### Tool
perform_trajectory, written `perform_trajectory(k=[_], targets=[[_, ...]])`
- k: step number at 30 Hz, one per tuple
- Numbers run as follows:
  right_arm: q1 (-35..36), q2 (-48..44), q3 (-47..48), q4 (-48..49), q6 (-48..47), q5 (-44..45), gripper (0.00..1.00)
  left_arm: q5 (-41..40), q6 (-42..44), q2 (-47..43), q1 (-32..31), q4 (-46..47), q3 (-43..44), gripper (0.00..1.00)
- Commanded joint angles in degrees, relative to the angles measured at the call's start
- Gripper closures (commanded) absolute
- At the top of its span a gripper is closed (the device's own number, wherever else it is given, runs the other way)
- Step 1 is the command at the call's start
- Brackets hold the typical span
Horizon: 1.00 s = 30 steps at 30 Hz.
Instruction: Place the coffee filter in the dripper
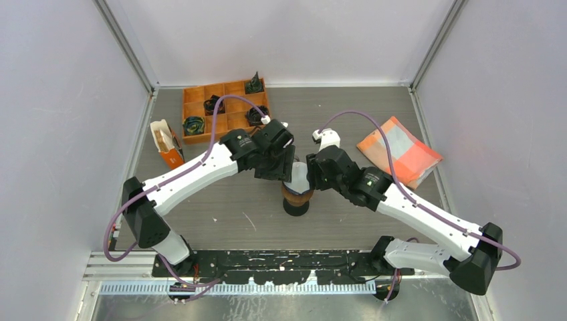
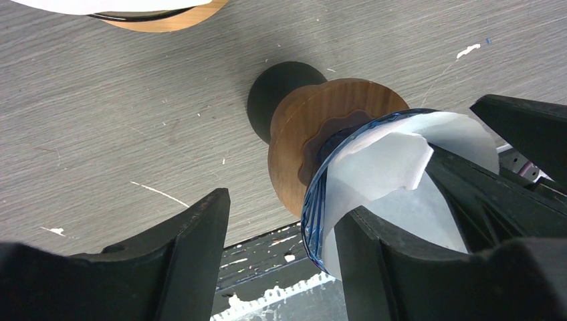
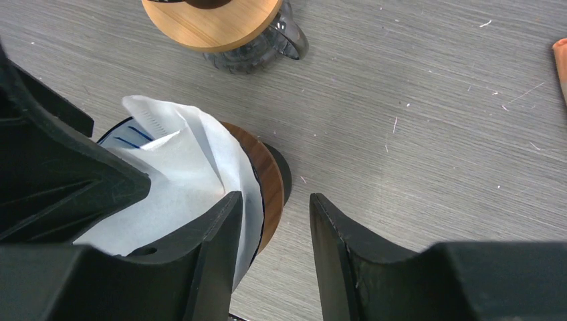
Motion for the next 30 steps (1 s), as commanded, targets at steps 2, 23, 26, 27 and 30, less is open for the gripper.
perform_trajectory(k=[2,23,26,27,30], targets=[[-0.19,-3.66,2.93,1.32,-1.29,0.40,0.51,-0.19,0.39,-2.94,0.23,0.87,-0.17,0.40],[-0.17,-4.16,4.94,1.58,-2.65,-0.45,0.45,2.71,-0.17,-7.13,0.68,5.81,-1.08,0.34],[-0.17,-3.84,4.81,1.67,-2.72,-0.10,0.44,3.21,0.25,-6.44,0.71,6.80,-0.55,0.32],[-0.17,-3.70,4.81,1.71,-2.72,0.03,0.44,3.35,0.47,-6.00,0.73,7.03,-0.17,0.32],[-0.17,-3.63,4.24,2.22,-2.72,0.39,0.44,3.88,1.09,-4.23,0.76,7.65,1.32,0.30]])
